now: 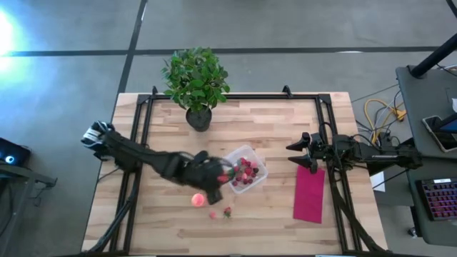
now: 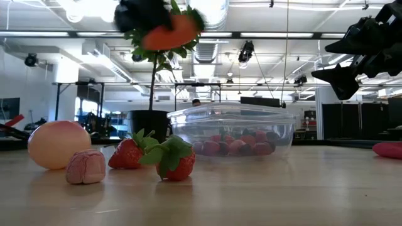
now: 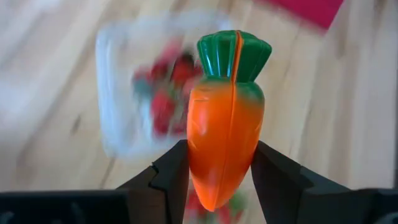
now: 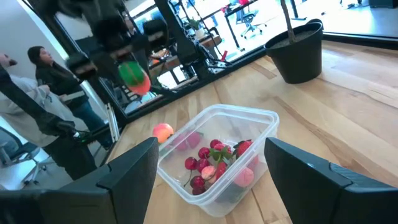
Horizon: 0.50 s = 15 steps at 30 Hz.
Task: Pick and placing Produce into tupperware
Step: Put the orange carrot into the transparent bin
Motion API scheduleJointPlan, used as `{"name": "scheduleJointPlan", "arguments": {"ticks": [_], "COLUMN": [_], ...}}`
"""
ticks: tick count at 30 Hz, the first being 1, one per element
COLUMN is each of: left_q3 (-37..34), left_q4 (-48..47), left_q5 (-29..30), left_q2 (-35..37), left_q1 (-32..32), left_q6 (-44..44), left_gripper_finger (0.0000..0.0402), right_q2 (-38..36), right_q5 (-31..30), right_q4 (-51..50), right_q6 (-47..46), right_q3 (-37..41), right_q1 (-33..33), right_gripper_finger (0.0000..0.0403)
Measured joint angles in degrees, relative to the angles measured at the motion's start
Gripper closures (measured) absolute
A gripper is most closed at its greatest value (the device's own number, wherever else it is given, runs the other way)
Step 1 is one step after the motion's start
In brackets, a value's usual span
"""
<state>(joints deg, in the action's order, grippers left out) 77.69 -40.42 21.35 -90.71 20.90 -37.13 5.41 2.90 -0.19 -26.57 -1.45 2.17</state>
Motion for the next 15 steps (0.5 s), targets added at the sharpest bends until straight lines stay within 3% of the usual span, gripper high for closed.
{"name": "scheduleJointPlan", "arguments": {"ticks": [4,8,15], "left_q3": [6.64,12.41,19.04], "left_q4": [2.55,1.48,-3.84], "left_q5": [-0.42,-5.38,-7.57], "left_q2": [-6.25,-14.1,-22.65], "left_q1": [-5.01,-9.37,-11.2], "left_q6": [5.0,6.32,5.98], "left_gripper_finger": [0.0267,0.0263,0.0203], "right_q2": [-0.03,-0.07,0.0], "right_q5": [0.02,0.02,0.02], "right_q4": [0.0,-0.02,0.0], "right_q6": [0.0,0.0,0.0], "right_q3": [0.0,0.0,0.0], "right_q1": [-0.01,-0.02,-0.02], "right_gripper_finger": [0.0117,0.0117,0.0117]}}
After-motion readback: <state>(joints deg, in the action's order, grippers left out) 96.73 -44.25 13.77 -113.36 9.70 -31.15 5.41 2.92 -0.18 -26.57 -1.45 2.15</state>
